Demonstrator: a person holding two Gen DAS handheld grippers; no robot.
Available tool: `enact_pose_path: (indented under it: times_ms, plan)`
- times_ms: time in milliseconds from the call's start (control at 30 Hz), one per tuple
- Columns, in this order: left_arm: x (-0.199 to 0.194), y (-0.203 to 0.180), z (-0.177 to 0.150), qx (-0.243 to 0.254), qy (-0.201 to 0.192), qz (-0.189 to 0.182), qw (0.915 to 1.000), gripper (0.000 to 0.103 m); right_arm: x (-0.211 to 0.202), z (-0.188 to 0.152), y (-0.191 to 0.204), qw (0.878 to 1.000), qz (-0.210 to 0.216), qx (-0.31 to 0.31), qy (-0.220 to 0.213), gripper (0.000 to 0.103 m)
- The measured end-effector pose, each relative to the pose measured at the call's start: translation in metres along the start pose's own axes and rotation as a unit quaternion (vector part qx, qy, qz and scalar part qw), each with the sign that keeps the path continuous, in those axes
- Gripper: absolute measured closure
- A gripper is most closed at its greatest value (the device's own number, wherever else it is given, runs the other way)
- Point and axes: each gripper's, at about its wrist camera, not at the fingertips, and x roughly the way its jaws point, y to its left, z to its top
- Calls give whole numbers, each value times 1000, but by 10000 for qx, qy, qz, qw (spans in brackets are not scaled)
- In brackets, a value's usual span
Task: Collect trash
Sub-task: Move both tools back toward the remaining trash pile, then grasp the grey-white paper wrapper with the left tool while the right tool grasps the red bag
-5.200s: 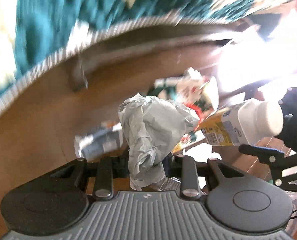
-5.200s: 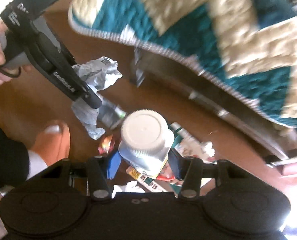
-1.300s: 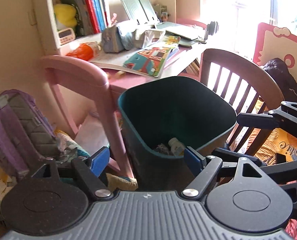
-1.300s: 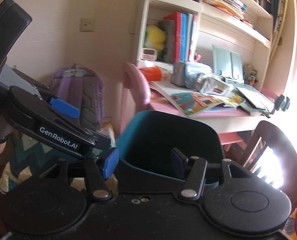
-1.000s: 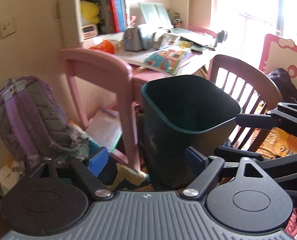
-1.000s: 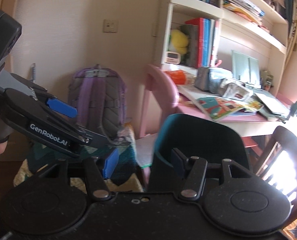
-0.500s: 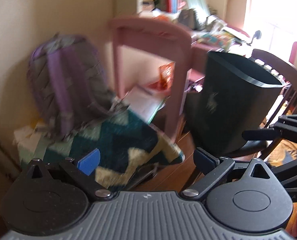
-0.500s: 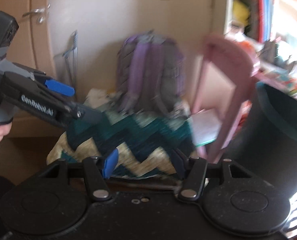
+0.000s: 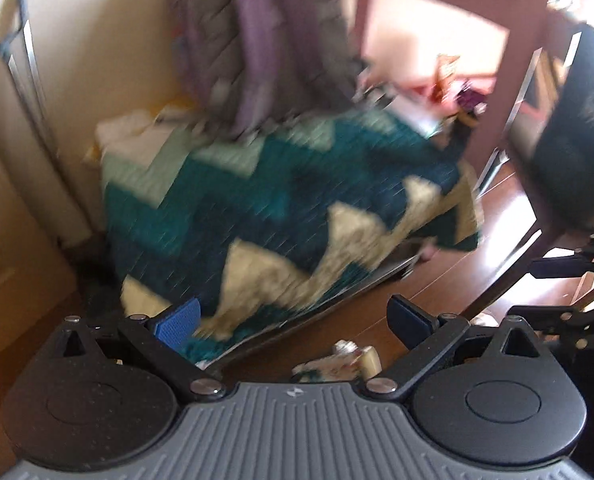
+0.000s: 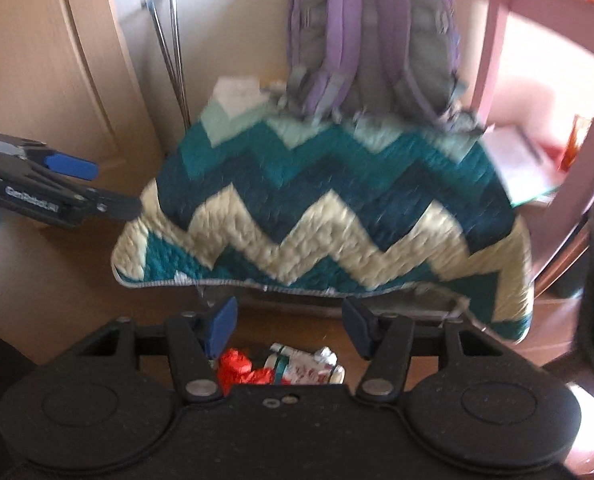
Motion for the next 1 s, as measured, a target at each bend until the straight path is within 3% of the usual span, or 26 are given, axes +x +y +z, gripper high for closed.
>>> enact_pose_path:
  times_ms: [133, 433, 600, 800, 1000]
  plan:
    - [32, 44, -32, -94, 182, 218, 9996, 3, 57, -13, 11, 9989, 30, -49, 461, 45]
    - [120, 97, -123, 384, 762, 383, 9956, 3, 176, -38, 53, 9881, 341, -629, 1361, 45]
    - [178, 123, -169, -158, 1253, 307, 9915, 3, 238, -53, 79, 9766, 474, -1020, 1834, 45]
    - [242, 145, -207, -809, 1768, 6, 9809, 3, 308, -69, 97, 9614, 649, -1304, 2333, 45]
    - [297, 148, -247, -876, 2202, -177, 9714, 3, 372, -93, 117, 9385, 756, -1855, 2814, 45]
